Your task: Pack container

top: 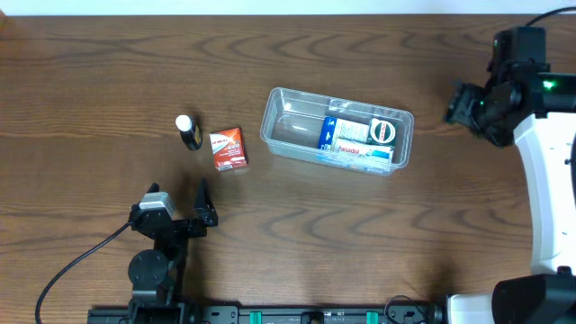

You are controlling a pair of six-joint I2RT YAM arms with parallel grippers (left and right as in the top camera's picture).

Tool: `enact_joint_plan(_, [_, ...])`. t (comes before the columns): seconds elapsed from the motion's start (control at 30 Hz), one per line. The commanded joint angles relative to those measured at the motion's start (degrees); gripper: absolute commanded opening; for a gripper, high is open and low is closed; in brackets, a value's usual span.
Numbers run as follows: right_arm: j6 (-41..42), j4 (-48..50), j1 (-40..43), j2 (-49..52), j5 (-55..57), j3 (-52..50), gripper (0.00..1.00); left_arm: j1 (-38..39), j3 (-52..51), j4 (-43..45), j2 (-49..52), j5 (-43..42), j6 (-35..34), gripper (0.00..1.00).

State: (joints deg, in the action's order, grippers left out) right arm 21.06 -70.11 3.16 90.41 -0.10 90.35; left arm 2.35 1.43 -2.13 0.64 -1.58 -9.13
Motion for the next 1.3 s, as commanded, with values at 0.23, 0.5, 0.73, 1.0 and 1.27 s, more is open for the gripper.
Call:
enact_joint_plan(0.23, [-5.9, -2.4, -6.3, 0.0, -14.3, -5.7, 0.01, 0.0, -1.2, -1.9, 0.0, 0.1, 0.5, 0.98])
enact_joint_plan(0.5, [-14.1, 6.6, -18.4, 0.0, -14.3, -11.6, 0.01, 0.0, -1.2, -1.9, 0.0, 0.1, 0.5, 0.98])
enact_joint_plan(0.73, [-8.8, 4.7, -22.5, 0.0, -6.6, -15.4, 0.01, 0.0, -1.2, -1.9, 0.0, 0.1, 0.5, 0.98])
enact_joint_plan(1.0, [-8.4, 4.0, -22.9, 0.0, -5.1, -18.9, 0.01, 0.0, -1.2, -1.9, 0.0, 0.1, 0.5, 0.98])
enact_joint_plan(1.27, [-8.2, 6.3, -22.9, 0.0, 1.2, -21.9, 0.01, 0.0, -1.2, -1.9, 0.0, 0.1, 0.5, 0.98])
